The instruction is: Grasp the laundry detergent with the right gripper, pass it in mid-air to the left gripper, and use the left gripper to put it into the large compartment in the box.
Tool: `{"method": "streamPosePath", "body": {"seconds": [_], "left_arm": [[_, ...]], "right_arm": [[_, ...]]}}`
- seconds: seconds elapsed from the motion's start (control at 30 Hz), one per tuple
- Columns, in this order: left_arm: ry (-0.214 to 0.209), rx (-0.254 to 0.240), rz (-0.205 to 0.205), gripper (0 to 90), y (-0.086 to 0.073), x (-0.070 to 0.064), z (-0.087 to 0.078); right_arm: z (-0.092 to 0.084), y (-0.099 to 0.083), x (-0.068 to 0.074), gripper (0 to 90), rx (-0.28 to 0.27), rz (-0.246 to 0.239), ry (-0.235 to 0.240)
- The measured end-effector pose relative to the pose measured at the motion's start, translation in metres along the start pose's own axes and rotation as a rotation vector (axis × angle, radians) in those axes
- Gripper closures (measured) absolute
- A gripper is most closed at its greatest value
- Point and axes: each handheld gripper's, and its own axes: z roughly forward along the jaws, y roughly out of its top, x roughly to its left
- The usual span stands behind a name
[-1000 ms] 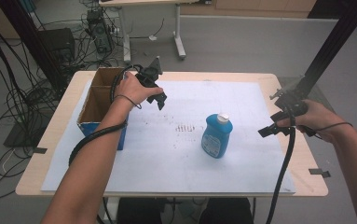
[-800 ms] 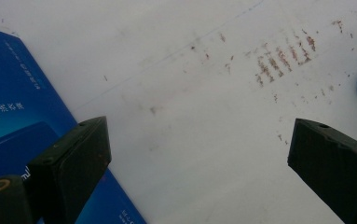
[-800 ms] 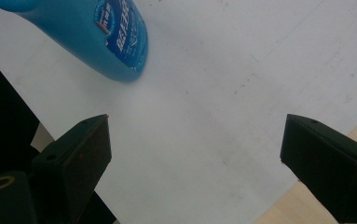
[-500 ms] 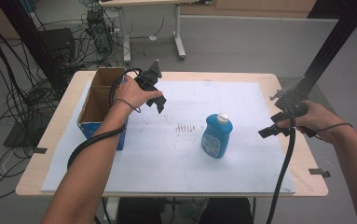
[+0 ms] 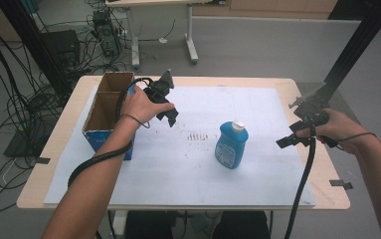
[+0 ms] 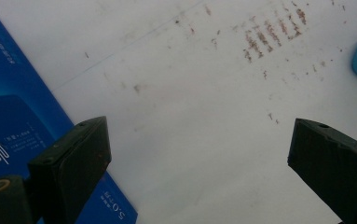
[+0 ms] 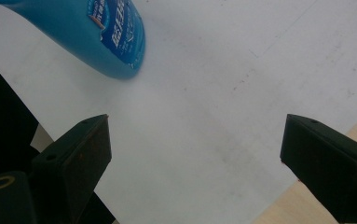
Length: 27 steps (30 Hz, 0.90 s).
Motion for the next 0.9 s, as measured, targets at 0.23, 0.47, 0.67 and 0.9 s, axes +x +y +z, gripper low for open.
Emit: {"method": "streamPosePath", "body": {"seconds": [0.23, 0.47, 0.67, 0.9], "left_arm": [[-0.011, -0.020, 0.012, 6.0, -0.012, -0.004, -0.001], [-0.013, -0.024, 0.015, 6.1, -0.019, -0.008, 0.004], [-0.019, -0.033, 0.009, 6.1, -0.025, -0.006, 0.006], [-0.017, -0.044, 0.004, 6.1, -0.032, -0.007, 0.006]], "right_arm": [[-0.001, -0.003, 0.002, 8.4, -0.008, 0.000, 0.000], [0.001, -0.010, 0.004, 8.4, -0.020, 0.001, 0.004], [0.003, -0.016, 0.006, 8.4, -0.028, 0.000, 0.006], [0.005, -0.027, 0.010, 8.1, -0.041, 0.003, 0.005]]}}
